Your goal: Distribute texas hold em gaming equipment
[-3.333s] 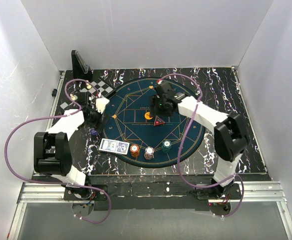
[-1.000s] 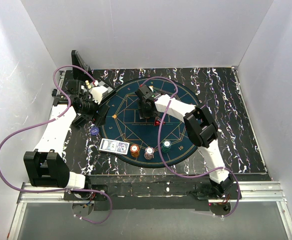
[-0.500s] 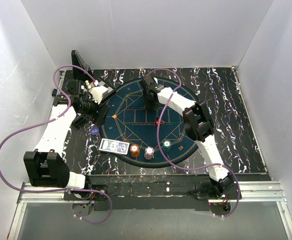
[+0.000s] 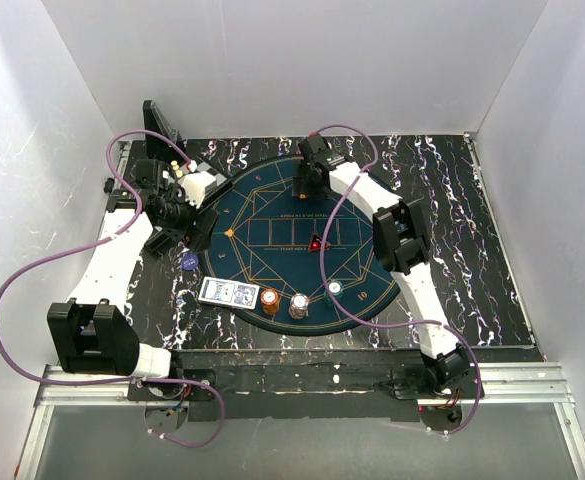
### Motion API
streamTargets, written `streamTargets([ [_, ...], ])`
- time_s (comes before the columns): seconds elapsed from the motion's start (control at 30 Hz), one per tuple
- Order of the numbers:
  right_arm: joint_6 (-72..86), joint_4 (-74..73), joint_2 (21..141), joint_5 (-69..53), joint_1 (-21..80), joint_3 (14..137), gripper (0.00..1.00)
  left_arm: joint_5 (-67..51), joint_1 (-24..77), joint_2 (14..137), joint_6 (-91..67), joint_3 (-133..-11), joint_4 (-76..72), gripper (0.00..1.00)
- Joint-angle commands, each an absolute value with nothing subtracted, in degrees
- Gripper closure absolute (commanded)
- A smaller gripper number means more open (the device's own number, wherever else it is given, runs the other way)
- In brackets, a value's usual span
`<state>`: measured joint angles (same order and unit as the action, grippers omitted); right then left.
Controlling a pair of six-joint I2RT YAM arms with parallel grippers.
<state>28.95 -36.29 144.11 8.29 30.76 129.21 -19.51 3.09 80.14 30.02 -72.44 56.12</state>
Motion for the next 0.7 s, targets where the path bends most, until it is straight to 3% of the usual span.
streamTargets([
  [0.0, 26.99, -39.11, 138.27, 11.77, 30.85, 123.06, 0.24, -19.86, 2.72, 78.05, 29.44, -72.68, 56.07, 0.02],
  [0.3, 23.64, -31.11, 123.49, 15.38, 34.36, 98.01, 0.20, -19.86, 2.81, 74.45, 28.83, -73.04, 58.44, 0.02],
  [0.67, 24.17, -33.22, 121.99, 18.63, 39.37, 94.31, 0.18, -20.22, 2.90, 72.16, 28.21, -73.12, 60.64, 0.02],
])
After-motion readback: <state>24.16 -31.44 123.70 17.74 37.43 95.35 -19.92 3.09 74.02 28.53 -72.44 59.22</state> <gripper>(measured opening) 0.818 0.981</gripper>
